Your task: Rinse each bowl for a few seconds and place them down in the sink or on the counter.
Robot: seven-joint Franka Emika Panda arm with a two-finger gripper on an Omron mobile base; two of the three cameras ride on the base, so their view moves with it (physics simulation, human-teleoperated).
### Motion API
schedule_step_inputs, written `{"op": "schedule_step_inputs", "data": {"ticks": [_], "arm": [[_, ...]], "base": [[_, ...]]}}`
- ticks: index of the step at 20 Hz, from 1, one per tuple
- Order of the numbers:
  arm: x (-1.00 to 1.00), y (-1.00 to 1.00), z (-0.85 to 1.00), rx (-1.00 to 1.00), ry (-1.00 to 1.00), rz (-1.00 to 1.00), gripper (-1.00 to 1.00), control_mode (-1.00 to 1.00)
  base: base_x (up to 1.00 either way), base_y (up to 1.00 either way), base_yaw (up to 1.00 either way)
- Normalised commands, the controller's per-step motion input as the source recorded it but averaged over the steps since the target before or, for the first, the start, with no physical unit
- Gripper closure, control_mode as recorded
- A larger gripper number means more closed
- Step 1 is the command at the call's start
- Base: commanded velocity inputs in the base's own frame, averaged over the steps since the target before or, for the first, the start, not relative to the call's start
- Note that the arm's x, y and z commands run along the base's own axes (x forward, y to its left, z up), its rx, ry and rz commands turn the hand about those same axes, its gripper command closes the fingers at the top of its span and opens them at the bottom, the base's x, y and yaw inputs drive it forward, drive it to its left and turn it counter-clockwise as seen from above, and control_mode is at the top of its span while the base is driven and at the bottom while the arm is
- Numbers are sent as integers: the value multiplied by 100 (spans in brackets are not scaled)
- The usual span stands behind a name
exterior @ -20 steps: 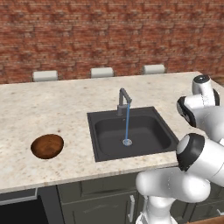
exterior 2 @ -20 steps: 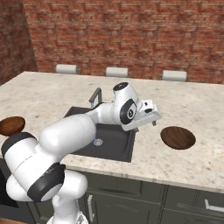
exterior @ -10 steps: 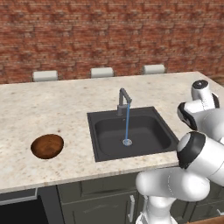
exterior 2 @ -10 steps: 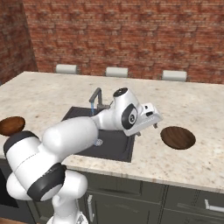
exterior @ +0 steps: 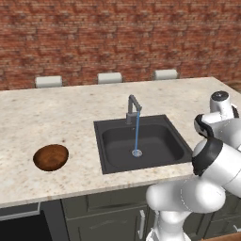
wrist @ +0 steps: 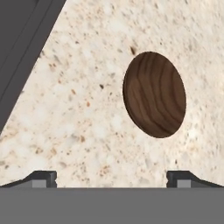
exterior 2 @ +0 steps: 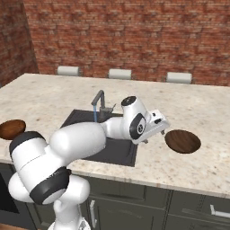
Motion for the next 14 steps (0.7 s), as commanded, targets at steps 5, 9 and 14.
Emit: {"op": "schedule_step_inputs", "data": {"ticks": [5, 9, 14], "arm": [[6, -8, -15, 0, 0, 4, -100, -100], [1, -12, -11, 0, 0, 5, -100, -100], [4, -17, -5, 0, 0, 4, -100, -100]], "base": [[0, 0, 0], [0, 0, 0], [0, 0, 0]]}}
